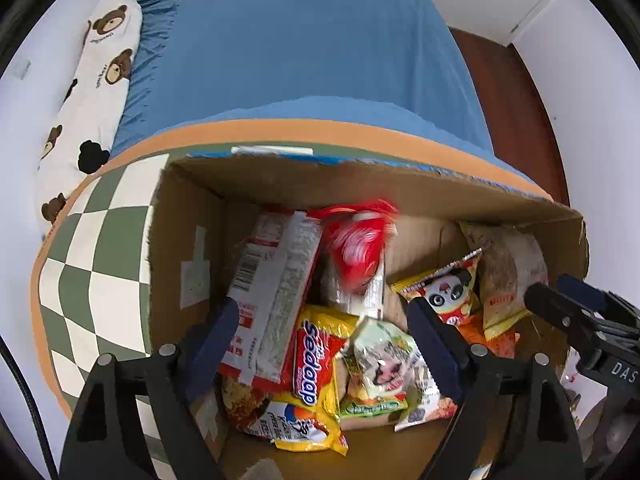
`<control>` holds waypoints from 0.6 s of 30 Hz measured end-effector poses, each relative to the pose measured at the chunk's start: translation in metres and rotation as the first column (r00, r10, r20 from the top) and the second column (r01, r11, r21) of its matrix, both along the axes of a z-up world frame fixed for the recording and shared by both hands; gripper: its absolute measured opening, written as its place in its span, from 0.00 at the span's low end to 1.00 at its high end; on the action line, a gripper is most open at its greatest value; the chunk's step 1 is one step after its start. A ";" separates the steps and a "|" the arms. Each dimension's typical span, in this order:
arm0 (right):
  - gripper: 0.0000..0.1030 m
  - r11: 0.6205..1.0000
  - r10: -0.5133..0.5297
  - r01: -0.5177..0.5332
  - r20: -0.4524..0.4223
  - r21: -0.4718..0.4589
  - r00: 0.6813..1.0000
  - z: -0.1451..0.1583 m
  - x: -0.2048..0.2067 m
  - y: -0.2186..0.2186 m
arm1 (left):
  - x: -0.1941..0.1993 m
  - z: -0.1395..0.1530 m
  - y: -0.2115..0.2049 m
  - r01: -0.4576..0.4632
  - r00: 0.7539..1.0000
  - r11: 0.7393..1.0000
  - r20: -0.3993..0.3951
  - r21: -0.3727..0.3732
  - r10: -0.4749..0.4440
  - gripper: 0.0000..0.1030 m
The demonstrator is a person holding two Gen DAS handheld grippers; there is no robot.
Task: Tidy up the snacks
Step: 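Carry both packets into the box and open both tools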
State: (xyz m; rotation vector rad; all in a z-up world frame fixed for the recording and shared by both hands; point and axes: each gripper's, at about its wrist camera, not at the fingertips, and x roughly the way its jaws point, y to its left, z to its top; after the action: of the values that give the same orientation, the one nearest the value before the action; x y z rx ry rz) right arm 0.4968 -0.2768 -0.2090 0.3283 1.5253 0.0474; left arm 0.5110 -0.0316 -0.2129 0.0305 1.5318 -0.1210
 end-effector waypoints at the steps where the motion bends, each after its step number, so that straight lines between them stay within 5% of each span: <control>1: 0.84 1.000 0.001 -0.001 0.003 -0.006 1.000 0.000 -0.001 -0.001 | -0.001 0.000 0.001 -0.006 1.000 1.000 0.009 0.003 0.006 0.84; 4: 0.94 0.999 0.013 -0.013 0.015 -0.035 1.000 0.003 -0.009 0.000 | -0.005 -0.002 0.002 -0.011 1.000 1.000 0.023 0.008 0.011 0.84; 18: 0.94 0.993 0.041 -0.027 0.119 -0.117 0.992 0.022 -0.069 0.025 | -0.051 0.021 0.004 -0.007 0.992 1.000 0.127 0.009 0.006 0.84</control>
State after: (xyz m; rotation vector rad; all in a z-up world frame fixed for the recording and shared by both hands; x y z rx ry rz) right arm 0.4276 -0.2516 -0.1867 0.2040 1.4072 0.0058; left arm 0.4599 -0.0273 -0.1920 0.0397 1.4052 -0.1051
